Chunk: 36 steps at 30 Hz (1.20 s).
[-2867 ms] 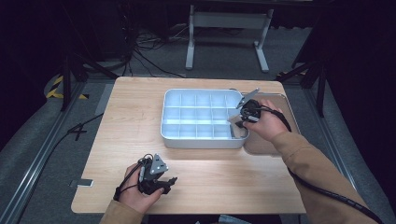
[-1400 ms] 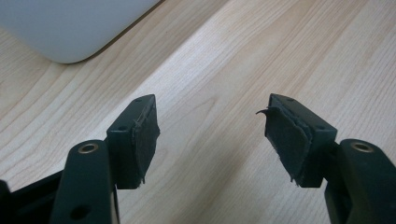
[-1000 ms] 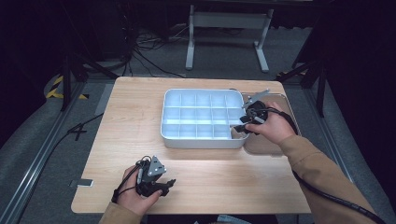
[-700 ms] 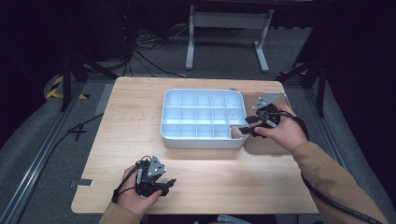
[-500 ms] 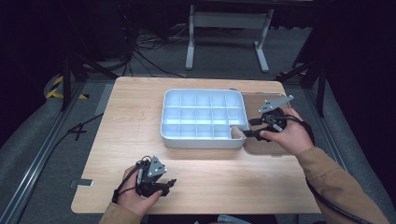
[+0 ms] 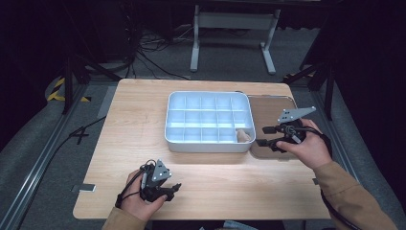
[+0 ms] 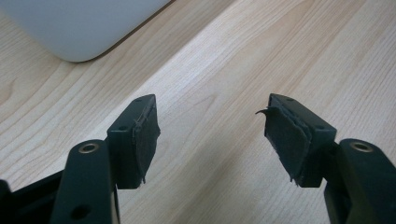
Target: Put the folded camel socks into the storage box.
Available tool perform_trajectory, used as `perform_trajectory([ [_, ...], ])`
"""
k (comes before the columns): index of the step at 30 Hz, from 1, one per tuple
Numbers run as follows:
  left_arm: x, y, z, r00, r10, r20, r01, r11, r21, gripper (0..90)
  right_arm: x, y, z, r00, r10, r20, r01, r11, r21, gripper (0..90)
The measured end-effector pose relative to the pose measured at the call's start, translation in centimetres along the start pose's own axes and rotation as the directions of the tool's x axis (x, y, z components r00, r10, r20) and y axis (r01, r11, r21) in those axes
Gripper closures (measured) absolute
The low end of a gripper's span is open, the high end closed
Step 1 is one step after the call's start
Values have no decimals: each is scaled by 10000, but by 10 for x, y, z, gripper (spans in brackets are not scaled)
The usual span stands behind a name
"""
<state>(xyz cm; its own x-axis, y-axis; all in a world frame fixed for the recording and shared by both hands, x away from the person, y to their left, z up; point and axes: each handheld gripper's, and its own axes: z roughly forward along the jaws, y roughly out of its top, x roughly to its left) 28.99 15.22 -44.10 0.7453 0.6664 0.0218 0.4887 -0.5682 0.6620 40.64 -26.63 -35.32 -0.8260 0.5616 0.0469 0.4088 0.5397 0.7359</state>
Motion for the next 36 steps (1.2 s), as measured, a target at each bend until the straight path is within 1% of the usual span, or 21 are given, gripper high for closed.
perform_trajectory([
  [3, -1, 1, 1, 10000, 2, 18, -2, 10000, -78, 356, 1, -6, -2, 10000, 43, -2, -43, 10000, -72, 405],
  [4, -1, 2, 0, 9999, 132, -39, -133, 9999, -32, 356, 2, -8, -3, 10000, -1, -33, 1, 10000, -90, 400],
  [5, -1, 2, 1, 10000, 39, 45, -39, 10000, -80, 356, 3, -10, -4, 10000, -16, -53, 16, 10000, -62, 395],
  [8, -1, 3, 2, 10000, 86, 17, -86, 9999, -95, 356, 9, -17, -5, 9998, -180, -69, 180, 9998, 7, 394],
  [12, -1, 4, 3, 9999, 84, 80, -83, 9999, -96, 356, 19, -28, -7, 9996, -281, -25, 281, 9995, -160, 394],
  [13, -2, 5, 4, 9999, 95, 41, -95, 9999, -92, 356, 21, -30, -7, 9995, -325, -16, 325, 9993, -196, 394],
  [14, -2, 5, 4, 9999, 95, 41, -95, 9999, -92, 356, 21, -30, -7, 9995, -325, -16, 325, 9993, -196, 394],
  [15, -2, 5, 4, 9999, 115, 47, -115, 9999, -74, 356, 26, -34, -7, 9993, -375, -29, 374, 9991, -179, 394],
  [17, -3, 5, 4, 9999, 120, 53, -119, 9999, -44, 356, 28, -36, -7, 9992, -409, -33, 408, 9990, -165, 393],
  [18, -2, 5, 5, 9999, 148, 41, -148, 9999, -49, 356, 33, -40, -5, 9987, -500, -17, 499, 9987, -120, 392],
  [22, -3, 6, 4, 9999, 168, 25, -168, 9999, -5, 355, 40, -52, 2, 9988, -483, -32, 482, 9986, -236, 396],
  [26, -2, 6, 4, 9998, 189, 19, -189, 9998, -27, 355, 41, -65, 9, 9997, -108, -218, 100, 9992, -376, 393],
  [28, -2, 5, 5, 9998, 173, 28, -173, 9998, -64, 355, 41, -70, 13, 9996, 0, -270, -10, 9992, -395, 393],
  [30, -2, 5, 5, 9998, 178, 32, -178, 9998, -59, 355, 42, -72, 14, 9996, 18, -269, -29, 9993, -378, 392],
  [32, -2, 5, 5, 9998, 180, 49, -180, 9998, -39, 355, 43, -79, 19, 9996, 43, -270, -51, 9996, -282, 392],
  [35, -1, 5, 6, 9997, 234, 52, -235, 9997, 100, 348, 45, -87, 24, 9996, 14, -283, -16, 10000, -76, 393],
  [36, -2, 5, 7, 9999, 160, 41, -161, 9997, 189, 346, 46, -89, 26, 9997, -6, -244, 5, 10000, -18, 393],
])
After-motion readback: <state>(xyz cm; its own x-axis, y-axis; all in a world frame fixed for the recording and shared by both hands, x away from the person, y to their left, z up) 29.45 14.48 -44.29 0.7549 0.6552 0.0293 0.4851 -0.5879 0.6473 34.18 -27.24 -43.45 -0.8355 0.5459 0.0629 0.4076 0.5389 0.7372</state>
